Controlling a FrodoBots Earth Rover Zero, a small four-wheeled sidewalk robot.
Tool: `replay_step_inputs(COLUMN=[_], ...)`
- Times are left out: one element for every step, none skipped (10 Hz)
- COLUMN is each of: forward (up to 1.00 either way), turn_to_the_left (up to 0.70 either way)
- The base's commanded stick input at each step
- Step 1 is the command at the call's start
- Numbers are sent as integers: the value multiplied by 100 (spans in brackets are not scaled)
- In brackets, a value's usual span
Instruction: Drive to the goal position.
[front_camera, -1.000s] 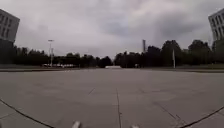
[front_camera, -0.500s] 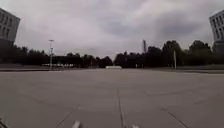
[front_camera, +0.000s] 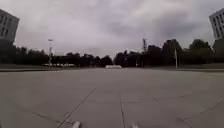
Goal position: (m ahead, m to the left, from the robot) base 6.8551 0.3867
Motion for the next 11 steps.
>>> replay_step_inputs(forward=[70,70,70,70,70,70,70,70,70,70,70], turn_to_the_left=[0,0,0,0,0,0,0,0,0,0,0])
